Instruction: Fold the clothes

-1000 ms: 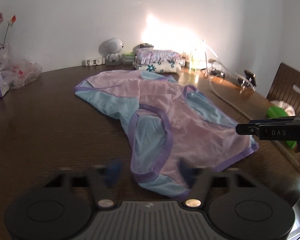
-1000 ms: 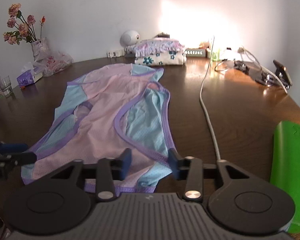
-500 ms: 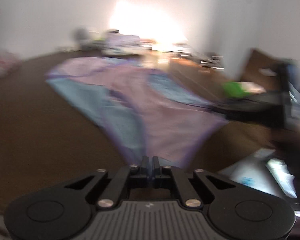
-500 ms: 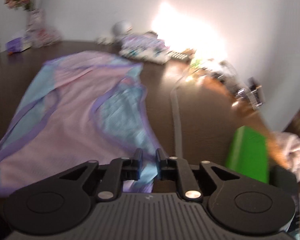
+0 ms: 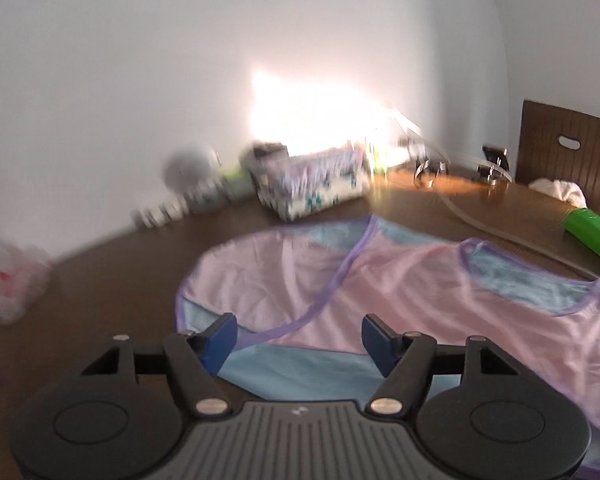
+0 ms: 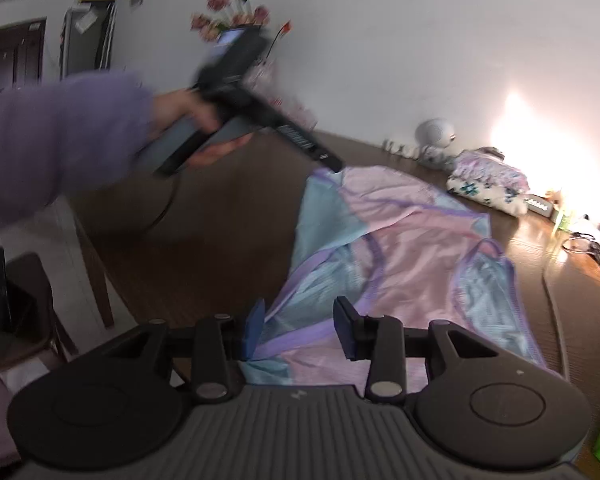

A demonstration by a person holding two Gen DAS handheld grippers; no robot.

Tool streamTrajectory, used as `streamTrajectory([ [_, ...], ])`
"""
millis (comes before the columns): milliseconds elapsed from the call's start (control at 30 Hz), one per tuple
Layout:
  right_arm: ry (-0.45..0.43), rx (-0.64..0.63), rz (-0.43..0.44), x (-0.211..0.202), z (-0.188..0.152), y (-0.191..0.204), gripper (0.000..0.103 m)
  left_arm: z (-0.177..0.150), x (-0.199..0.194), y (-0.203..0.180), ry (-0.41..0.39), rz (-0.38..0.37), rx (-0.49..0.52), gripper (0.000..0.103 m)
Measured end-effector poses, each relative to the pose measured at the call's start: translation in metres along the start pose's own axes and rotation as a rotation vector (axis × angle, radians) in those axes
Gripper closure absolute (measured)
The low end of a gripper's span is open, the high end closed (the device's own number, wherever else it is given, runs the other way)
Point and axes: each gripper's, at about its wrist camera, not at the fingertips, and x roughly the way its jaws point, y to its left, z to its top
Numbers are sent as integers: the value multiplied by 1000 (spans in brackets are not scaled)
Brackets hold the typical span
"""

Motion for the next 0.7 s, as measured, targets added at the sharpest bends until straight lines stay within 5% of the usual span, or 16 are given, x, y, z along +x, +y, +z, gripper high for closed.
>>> streamTrajectory([
  [167,60,17,51,17,1,5,70,3,44,42,92,-43,-4,52],
  [367,95,28,50,26,1,7,78,1,73,69,164,-222,-22,57],
  [500,117,18,24,27,2,9,96,-2,73,79,155,-243,-15,97],
  [700,166,4,-63,11,-7,-16,100,-24,43,84,137,-190,-51,100],
])
